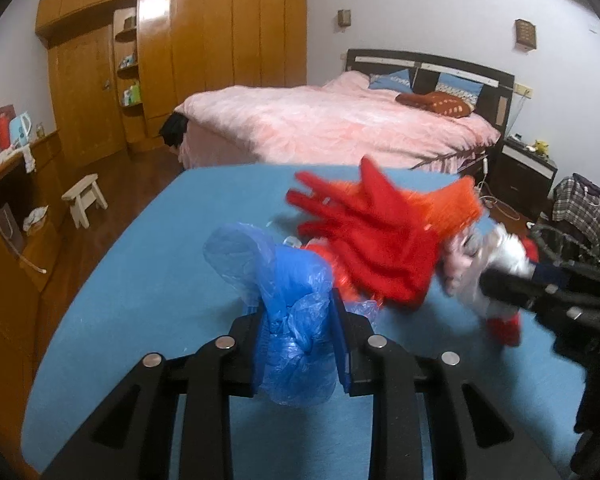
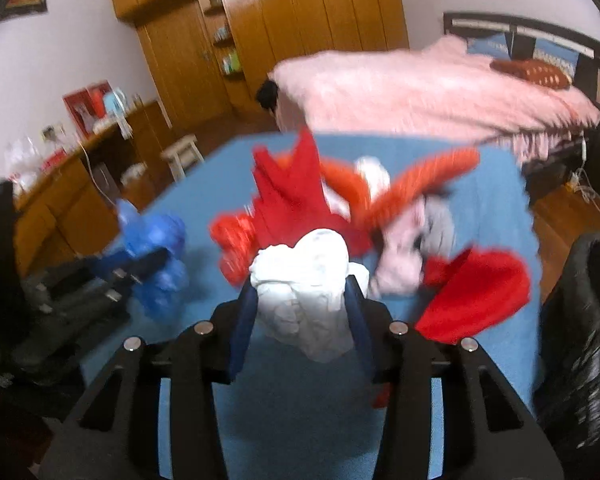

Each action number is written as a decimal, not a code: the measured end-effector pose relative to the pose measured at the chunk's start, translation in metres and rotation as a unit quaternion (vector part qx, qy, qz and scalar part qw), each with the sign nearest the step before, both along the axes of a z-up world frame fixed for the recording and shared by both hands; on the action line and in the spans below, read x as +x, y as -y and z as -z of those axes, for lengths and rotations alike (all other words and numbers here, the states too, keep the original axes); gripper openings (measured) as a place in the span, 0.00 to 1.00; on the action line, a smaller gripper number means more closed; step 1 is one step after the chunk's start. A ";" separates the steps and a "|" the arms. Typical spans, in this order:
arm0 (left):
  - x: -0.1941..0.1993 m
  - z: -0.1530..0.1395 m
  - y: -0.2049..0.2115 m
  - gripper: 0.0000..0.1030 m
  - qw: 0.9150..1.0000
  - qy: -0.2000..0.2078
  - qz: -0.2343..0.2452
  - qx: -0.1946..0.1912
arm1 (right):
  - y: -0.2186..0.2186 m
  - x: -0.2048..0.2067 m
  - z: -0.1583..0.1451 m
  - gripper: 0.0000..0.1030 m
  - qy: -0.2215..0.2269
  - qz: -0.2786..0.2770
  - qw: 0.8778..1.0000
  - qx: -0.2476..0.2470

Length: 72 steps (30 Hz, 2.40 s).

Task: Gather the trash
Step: 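Carry the blue bag and white cloth over the bin and release both, then grasp the red plastic bag with the left gripper while the right gripper grasps a red glove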

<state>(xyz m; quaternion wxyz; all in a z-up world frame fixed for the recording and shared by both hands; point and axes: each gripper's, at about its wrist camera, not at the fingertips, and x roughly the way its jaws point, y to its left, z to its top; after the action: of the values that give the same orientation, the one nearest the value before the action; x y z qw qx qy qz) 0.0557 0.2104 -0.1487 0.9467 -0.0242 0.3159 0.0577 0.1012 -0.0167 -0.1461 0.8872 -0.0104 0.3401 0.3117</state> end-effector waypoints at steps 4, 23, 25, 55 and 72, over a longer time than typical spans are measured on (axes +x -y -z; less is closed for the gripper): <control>0.002 -0.024 0.021 0.27 0.999 0.023 0.024 0.007 | 0.027 -0.006 -0.034 0.41 0.042 0.031 0.999 0.013; 0.047 -0.074 0.208 0.27 0.972 0.073 0.222 -0.026 | 0.253 -0.006 -0.047 0.42 0.067 0.274 0.959 -0.035; 0.052 -0.075 0.233 0.27 0.966 0.073 0.245 -0.031 | 0.272 -0.006 -0.044 0.42 0.064 0.293 0.953 -0.038; 0.044 -0.074 0.163 0.92 0.986 0.080 0.145 -0.013 | 0.240 -0.001 -0.038 0.93 0.088 0.299 0.950 -0.031; 0.035 -0.023 0.029 0.92 0.999 0.038 0.000 0.030 | 0.078 0.035 0.017 0.93 0.035 0.169 0.984 -0.050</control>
<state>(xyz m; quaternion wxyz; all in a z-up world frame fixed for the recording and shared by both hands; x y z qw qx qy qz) 0.0910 0.1811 -0.1255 0.9584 0.0021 0.2776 0.0662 0.1358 -0.0946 -0.1634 0.9369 -0.0081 0.3205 0.1392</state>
